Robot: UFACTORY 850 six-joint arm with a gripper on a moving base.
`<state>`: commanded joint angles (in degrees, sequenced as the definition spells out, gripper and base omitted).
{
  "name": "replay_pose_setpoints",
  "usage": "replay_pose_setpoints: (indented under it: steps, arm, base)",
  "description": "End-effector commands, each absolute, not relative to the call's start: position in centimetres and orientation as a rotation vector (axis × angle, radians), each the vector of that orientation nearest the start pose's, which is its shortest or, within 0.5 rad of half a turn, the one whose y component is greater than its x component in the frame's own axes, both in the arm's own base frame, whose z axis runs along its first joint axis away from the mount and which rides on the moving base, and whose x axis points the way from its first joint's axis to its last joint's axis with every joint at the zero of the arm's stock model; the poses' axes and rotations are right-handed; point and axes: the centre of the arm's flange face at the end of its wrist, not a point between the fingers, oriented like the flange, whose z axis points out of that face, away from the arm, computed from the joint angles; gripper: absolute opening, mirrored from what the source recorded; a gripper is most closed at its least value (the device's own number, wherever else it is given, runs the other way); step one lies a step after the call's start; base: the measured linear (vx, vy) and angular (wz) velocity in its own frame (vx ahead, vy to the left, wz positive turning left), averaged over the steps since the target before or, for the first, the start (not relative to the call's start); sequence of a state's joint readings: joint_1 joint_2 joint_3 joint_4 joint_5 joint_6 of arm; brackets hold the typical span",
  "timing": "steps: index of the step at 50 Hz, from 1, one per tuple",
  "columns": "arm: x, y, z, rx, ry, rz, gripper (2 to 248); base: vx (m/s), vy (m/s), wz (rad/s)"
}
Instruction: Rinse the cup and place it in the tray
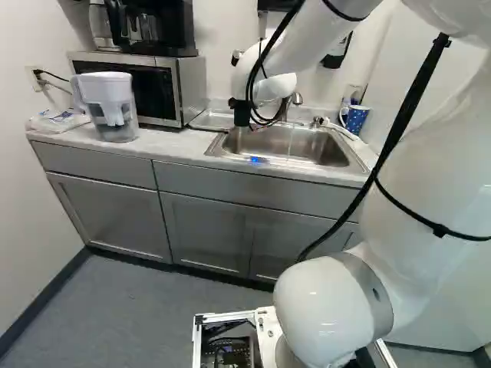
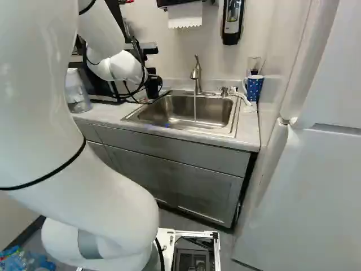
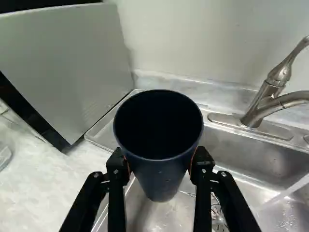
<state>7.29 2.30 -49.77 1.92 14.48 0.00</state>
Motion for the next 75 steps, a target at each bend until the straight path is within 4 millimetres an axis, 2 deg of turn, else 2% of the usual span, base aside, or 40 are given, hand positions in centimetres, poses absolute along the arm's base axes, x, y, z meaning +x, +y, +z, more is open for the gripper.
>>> replay_pose_setpoints:
  steps: [11,42,75]
  arm:
    - [49.2,4.5,57.2,-2.579,-0.072,-1.681,126]
    - [50.0,0.2,54.4,-2.618,0.043,-1.714,126]
    - [51.0,-3.5,51.4,-2.65,0.14,-1.736,126]
  base:
    - [0.0,0.0,0.0]
    - [0.0,0.0,0.0]
    - [0.0,0.0,0.0]
